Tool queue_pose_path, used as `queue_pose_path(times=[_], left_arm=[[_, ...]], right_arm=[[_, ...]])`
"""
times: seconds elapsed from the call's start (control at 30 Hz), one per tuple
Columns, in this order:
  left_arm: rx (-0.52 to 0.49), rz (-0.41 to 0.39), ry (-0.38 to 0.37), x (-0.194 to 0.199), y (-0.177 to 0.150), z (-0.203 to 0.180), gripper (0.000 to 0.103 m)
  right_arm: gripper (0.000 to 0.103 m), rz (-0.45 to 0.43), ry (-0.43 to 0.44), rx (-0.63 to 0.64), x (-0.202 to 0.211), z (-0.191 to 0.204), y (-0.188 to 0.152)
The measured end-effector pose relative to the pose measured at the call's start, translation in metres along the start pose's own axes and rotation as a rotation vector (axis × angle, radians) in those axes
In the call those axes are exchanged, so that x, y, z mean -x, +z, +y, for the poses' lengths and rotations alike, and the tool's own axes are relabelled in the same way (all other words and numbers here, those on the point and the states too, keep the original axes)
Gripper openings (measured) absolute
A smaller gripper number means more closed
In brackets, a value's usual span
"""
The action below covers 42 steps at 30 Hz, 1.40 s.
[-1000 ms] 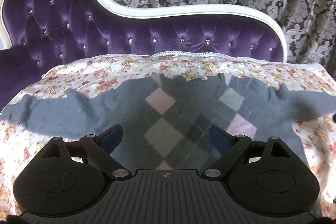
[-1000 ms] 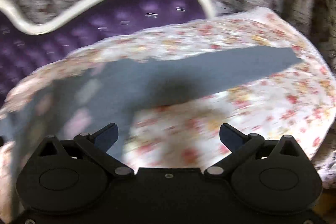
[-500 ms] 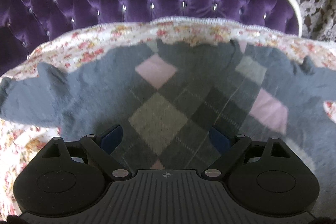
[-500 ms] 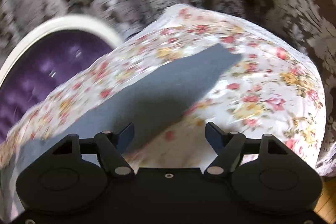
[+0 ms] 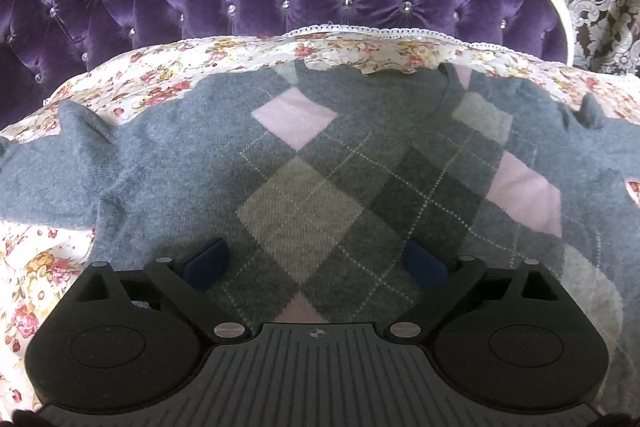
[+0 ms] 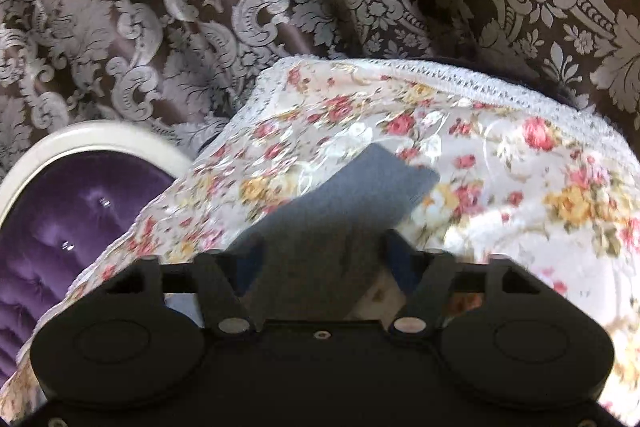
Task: Fold small clothes
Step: 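Reach the right gripper to a sweater sleeve cuff and close on it, then lift the held sleeve with the right gripper and carry it across the sweater body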
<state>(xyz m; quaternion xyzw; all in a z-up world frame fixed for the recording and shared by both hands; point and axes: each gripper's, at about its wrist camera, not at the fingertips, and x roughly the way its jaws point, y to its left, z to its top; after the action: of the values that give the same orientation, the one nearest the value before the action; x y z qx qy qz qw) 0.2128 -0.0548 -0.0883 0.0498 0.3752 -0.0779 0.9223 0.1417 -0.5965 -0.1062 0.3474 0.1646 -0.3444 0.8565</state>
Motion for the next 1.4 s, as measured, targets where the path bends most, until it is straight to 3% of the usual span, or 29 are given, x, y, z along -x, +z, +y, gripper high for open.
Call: queue_pose_path(times=[0.03,0.07,0.3,0.5,0.67,0.87,1.03,1.2,1.4], left_arm=[[-0.002,0.001,0.001,-0.001,0.0,0.0,0.098],[-0.002,0.005,0.0,-0.001,0.001,0.0,0.098],[0.001,0.024,-0.008,-0.002,0.004,0.002,0.098],[0.017,0.052,-0.023,-0.002,0.01,0.006,0.095],[0.046,0.027,-0.038,0.016,0.018,0.016,0.09],[0.075,-0.017,-0.036,0.048,0.021,0.045,0.09],[0.111,-0.014,-0.033,0.069,0.015,0.078,0.09],[0.156,-0.012,-0.011,0.084,0.002,0.113,0.09],[0.2,0.006,0.024,0.093,-0.014,0.149,0.09]], right_arm=[[0.038,0.003,-0.017,0.006,-0.003,0.0,0.002],[0.013,0.018,-0.025,0.01,-0.005,-0.001,0.003],[0.011,-0.006,-0.035,0.107,0.039,-0.001,0.006],[0.011,-0.019,-0.069,0.087,0.077,-0.016,0.015],[0.011,-0.024,-0.069,0.126,0.088,0.008,0.024],[0.011,-0.083,0.052,0.34,0.129,0.109,0.026],[0.011,-0.075,0.227,0.527,0.165,0.219,-0.008],[0.011,0.011,0.427,0.671,0.181,0.322,-0.08],[0.011,0.171,0.594,0.782,0.172,0.404,-0.197]])
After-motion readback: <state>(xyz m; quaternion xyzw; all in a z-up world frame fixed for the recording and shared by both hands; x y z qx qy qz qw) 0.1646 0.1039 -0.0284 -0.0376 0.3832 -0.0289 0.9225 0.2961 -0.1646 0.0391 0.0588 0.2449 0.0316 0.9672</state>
